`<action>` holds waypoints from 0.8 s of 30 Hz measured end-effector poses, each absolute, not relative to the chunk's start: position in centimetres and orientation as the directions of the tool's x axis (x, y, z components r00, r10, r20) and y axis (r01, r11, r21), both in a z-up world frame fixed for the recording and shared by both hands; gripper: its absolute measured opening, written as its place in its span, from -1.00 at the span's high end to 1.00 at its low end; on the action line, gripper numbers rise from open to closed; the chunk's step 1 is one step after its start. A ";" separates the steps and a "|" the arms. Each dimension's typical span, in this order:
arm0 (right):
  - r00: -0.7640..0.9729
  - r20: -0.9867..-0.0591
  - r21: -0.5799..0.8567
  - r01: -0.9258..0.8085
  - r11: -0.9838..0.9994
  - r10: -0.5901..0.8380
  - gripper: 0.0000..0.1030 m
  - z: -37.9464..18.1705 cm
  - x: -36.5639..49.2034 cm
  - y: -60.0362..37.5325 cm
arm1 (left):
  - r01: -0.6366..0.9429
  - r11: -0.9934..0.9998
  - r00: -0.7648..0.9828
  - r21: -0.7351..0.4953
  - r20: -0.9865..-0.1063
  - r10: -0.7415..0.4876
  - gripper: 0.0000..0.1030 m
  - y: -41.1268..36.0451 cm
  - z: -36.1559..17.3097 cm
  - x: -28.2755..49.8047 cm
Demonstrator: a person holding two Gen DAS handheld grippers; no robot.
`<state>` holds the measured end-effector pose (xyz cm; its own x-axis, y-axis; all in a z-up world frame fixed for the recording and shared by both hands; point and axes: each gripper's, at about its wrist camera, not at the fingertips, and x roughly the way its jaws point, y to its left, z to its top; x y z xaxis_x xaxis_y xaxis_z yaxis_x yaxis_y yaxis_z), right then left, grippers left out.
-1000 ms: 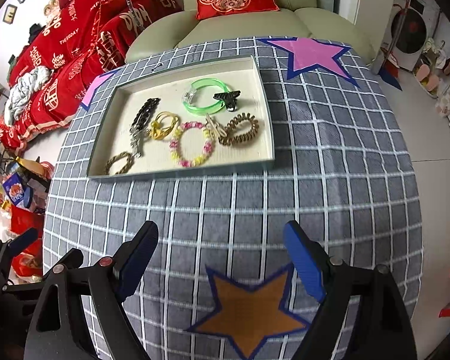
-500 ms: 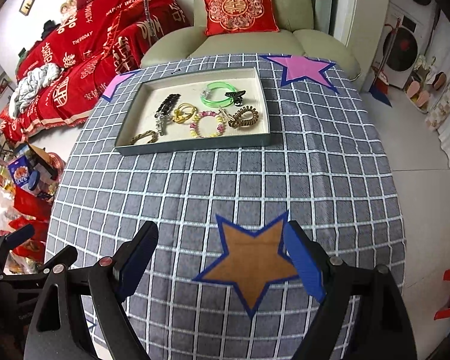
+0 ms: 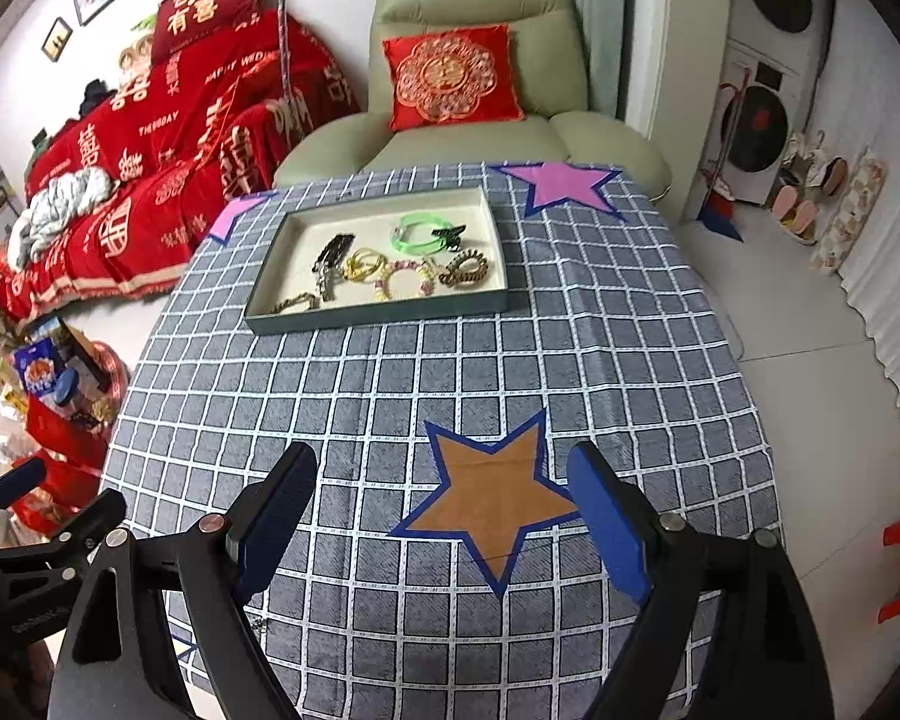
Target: Organize jewelry
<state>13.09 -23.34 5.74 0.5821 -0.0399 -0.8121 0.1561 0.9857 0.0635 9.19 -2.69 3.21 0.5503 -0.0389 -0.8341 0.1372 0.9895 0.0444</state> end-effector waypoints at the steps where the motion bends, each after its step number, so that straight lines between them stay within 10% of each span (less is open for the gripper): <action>1: 0.586 -0.809 0.055 0.161 0.985 -0.050 -0.70 5.8 12.7 -23.2 | 0.137 0.989 0.554 0.047 -0.831 -0.038 -1.00 -2.6 3.3 9.1; 24: 0.606 -0.788 -0.014 0.165 0.986 -0.113 -0.70 6.7 11.1 -22.2 | 0.138 0.989 0.577 0.062 -0.817 -0.029 -1.00 -2.9 3.6 8.3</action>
